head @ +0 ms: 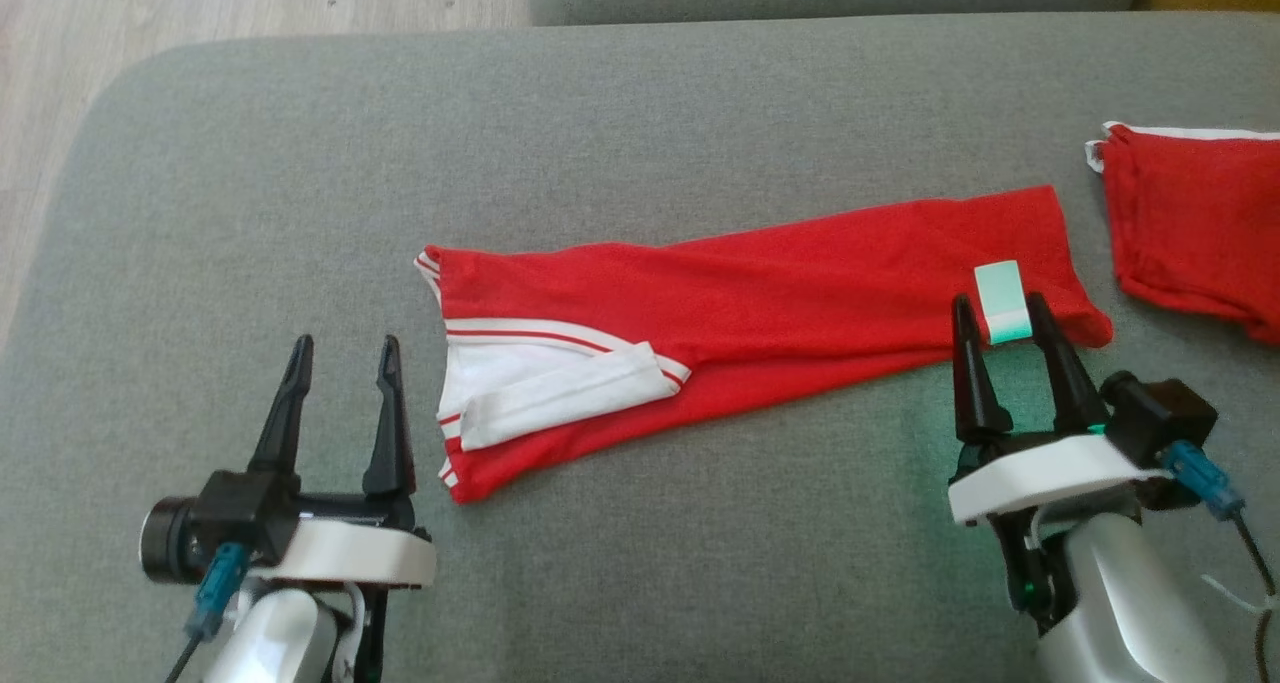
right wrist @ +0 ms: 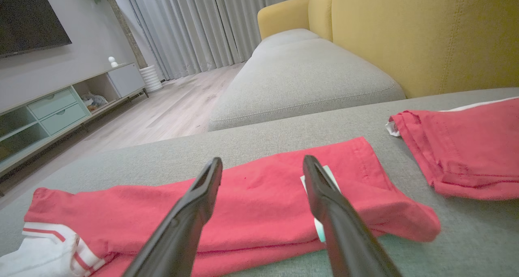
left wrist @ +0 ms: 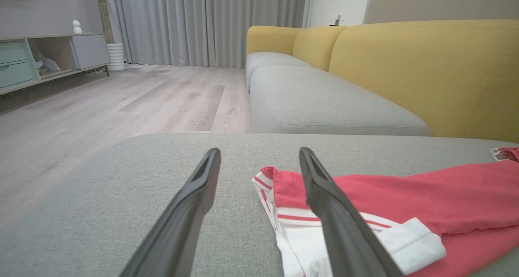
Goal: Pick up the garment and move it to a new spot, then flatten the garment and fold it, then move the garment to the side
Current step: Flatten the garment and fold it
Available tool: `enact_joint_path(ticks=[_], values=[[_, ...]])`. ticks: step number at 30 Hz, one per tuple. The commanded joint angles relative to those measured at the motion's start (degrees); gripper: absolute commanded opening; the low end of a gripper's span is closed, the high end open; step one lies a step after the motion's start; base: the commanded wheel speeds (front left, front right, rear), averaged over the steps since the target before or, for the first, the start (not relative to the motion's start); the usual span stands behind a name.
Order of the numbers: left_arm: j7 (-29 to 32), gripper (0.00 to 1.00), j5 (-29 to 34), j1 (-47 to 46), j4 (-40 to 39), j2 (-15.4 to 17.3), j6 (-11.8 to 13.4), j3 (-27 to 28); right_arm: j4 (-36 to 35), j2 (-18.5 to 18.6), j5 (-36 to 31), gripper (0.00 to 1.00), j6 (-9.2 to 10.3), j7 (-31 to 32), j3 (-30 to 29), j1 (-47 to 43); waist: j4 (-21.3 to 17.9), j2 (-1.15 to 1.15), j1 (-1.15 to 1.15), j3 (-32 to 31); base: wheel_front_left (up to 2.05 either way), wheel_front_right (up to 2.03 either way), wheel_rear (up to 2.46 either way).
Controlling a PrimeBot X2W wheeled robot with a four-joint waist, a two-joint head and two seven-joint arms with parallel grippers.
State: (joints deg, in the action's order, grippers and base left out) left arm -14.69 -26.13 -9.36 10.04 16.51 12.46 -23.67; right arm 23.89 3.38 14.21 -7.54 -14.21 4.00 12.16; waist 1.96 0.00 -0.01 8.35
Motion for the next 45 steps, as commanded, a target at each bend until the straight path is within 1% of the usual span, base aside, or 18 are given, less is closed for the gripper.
enact_joint_path(ticks=[1, 4, 6, 8, 12, 18, 22, 26, 27, 28, 31, 34, 39, 42, 44, 45], values=[[-0.3, 1.00, 1.2, -1.6, -1.9, 0.4, -0.6, 3.5, -2.4, -0.5, 0.1, 1.00, 0.05, -0.8, 1.4, 1.8, 0.1, 0.00, 0.01, 0.2, 0.00, 0.00, 0.00], [-0.3, 1.00, 3.8, -1.5, -1.3, -1.1, -3.5, 5.6, -2.6, -0.5, -1.4, 1.00, 0.05, -0.8, 0.0, 2.6, 0.3, 0.00, 0.01, 1.0, 0.00, 0.00, 0.00], [-0.3, 1.00, 5.3, -2.1, -0.8, -1.9, -5.1, 6.7, -1.4, -0.5, -3.2, 1.00, 0.05, -0.4, -2.1, 3.8, 0.5, 0.00, 0.01, 1.8, 0.00, 0.00, 0.00], [-0.3, 1.00, 6.7, -3.0, -0.4, -2.7, -6.4, 7.8, 0.7, -0.5, -8.7, 1.00, 0.05, 2.0, -5.6, 5.6, 0.8, 0.00, 0.01, 2.8, 0.00, 0.00, 0.00], [-0.3, 1.00, 8.8, -4.4, 0.3, -4.6, -8.6, 9.3, 5.0, -0.5, -11.1, 1.00, 0.05, 4.9, -12.5, 10.2, 1.5, 0.00, 0.01, 4.8, 0.00, 0.00, 0.00], [-0.3, 1.00, 11.3, -5.9, 1.7, -7.1, -11.6, 10.7, 14.3, -0.5, -14.3, 1.00, 0.05, 7.7, -21.7, 15.7, 2.7, 0.00, 0.01, 7.2, 0.00, 0.00, 0.00], [-0.3, 1.00, 12.6, -6.4, 2.4, -8.0, -13.1, 12.1, 20.9, -0.5, -16.3, 1.00, 0.05, 7.9, -24.7, 17.7, 3.0, 0.00, 0.01, 8.1, 0.00, 0.00, 0.00], [-0.3, 1.00, 13.7, -6.8, 2.7, -8.5, -14.2, 13.6, 27.5, -0.5, -15.8, 1.00, 0.05, 7.5, -24.3, 19.7, 2.9, 0.00, 0.01, 8.5, 0.00, 0.00, 0.00], [-0.3, 1.00, 13.9, -6.8, 2.8, -8.6, -14.4, 14.0, 28.8, -0.5, -15.5, 0.27, 0.05, 7.1, -23.7, 20.3, 2.7, 0.00, 0.01, 8.6, 0.00, 0.00, 0.00], [-0.3, 1.00, 14.1, -6.8, 2.8, -8.7, -14.5, 14.3, 29.8, -0.5, -15.4, 0.00, 0.05, 6.4, -23.3, 20.7, 2.6, 0.00, 0.01, 8.5, 0.00, 0.00, 0.00], [-0.3, 1.00, 14.8, -6.6, 3.1, -8.9, -14.9, 15.3, 31.2, -0.5, -16.0, 0.00, 0.05, 4.1, -23.2, 21.8, 1.8, 0.00, 0.01, 8.1, 0.00, 0.00, 0.00], [-0.3, 1.00, 15.4, -6.2, 3.2, -9.3, -15.3, 16.1, 30.0, -0.5, -19.0, 0.00, 0.05, 2.8, -25.2, 21.8, 1.0, 0.00, 0.01, 7.3, 0.00, 0.00, 0.00], [-0.3, 1.00, 16.1, -5.6, 3.3, -9.9, -16.0, 17.1, 24.0, 1.5, -25.9, 0.00, 0.05, 3.6, -31.5, 20.7, 0.1, 0.00, 0.01, 5.8, 0.00, 0.00, 0.00], [-0.3, 1.00, 16.5, -5.3, 3.5, -10.4, -16.3, 17.4, 20.2, 2.8, -27.9, 0.00, 0.05, 5.0, -34.9, 20.3, -0.1, 0.00, 0.01, 4.9, 0.00, 0.00, 0.00], [-0.3, 1.00, 16.7, -5.1, 3.6, -10.7, -16.5, 17.6, 17.9, 2.7, -28.4, 0.00, 0.05, 5.9, -35.8, 20.2, -0.1, 0.00, 0.01, 4.2, 0.00, 0.00, 0.00], [-0.3, 1.00, 16.7, -5.1, 3.6, -10.7, -16.5, 17.6, 17.9, 2.7, -28.4, 0.00, 0.05, 5.9, -35.8, 20.2, -0.1, 0.00, 0.01, 4.2, 0.00, 0.00, 0.00]])
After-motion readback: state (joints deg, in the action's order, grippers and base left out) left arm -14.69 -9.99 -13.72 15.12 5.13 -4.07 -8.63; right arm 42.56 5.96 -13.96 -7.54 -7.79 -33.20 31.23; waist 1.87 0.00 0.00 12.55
